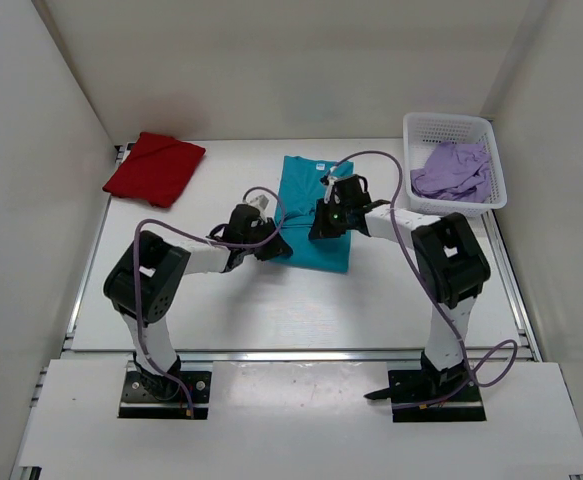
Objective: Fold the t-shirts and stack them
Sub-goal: Fold the folded rectangular tshirt in 1/3 of the way
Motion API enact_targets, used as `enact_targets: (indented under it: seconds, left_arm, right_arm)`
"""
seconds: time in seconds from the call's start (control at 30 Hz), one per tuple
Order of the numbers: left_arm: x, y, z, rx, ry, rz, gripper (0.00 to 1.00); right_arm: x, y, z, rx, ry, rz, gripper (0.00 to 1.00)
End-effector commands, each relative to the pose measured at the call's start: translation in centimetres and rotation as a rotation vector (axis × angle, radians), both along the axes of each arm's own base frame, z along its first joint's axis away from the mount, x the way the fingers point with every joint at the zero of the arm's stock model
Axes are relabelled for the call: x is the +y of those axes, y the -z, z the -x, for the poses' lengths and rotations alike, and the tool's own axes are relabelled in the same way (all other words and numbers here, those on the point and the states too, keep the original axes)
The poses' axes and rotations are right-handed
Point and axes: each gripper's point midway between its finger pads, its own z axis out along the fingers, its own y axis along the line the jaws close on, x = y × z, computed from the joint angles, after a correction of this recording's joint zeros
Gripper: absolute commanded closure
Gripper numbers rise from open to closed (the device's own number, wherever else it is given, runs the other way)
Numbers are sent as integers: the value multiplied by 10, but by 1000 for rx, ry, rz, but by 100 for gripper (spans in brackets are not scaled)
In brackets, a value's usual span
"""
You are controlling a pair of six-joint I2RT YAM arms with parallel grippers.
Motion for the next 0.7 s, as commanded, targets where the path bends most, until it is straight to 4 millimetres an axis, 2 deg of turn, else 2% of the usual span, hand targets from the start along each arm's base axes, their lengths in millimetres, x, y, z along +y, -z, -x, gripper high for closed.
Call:
enact_targets:
  seconds: [0.0, 0.1, 0.23, 0.27, 0.33, 0.43, 0.47, 0.5, 0.53, 0.6, 0.67]
  left_arm:
    - [13, 8, 1, -19, -40, -14, 78]
    - [26, 28, 15, 20, -51, -24, 80]
    - [31, 45, 35, 47, -29, -38, 80]
    - [29, 48, 40, 51, -20, -46, 81]
    - [31, 58, 52, 71, -8, -54, 80]
    - [34, 62, 63, 84, -12, -29, 81]
    - [34, 63, 66, 88, -8, -29, 82]
    - [35, 62, 68, 86, -1, -27, 81]
    - [36, 62, 69, 88, -2, -31, 81]
    - [39, 60, 70, 78, 2, -36, 81]
    - [38, 52, 69, 62, 2, -20, 81]
  right_arm:
    - [7, -1, -19, -72, -16, 7, 100]
    - [10, 14, -23, -55, -6, 42, 100]
    - [10, 22, -28, -70, 18, 46, 100]
    - [6, 32, -26, -65, 26, 71, 100]
    - [6, 26, -36, -114, 56, 61, 100]
    - [-4, 25, -54, -160, 122, 59, 100]
    - [-1, 21, -56, -175, 123, 56, 100]
    - [-5, 16, -69, -190, 149, 46, 100]
    - [-6, 18, -72, -189, 155, 59, 100]
    - [-7, 6, -92, -224, 169, 41, 100]
    - [-6, 0, -105, -234, 172, 27, 100]
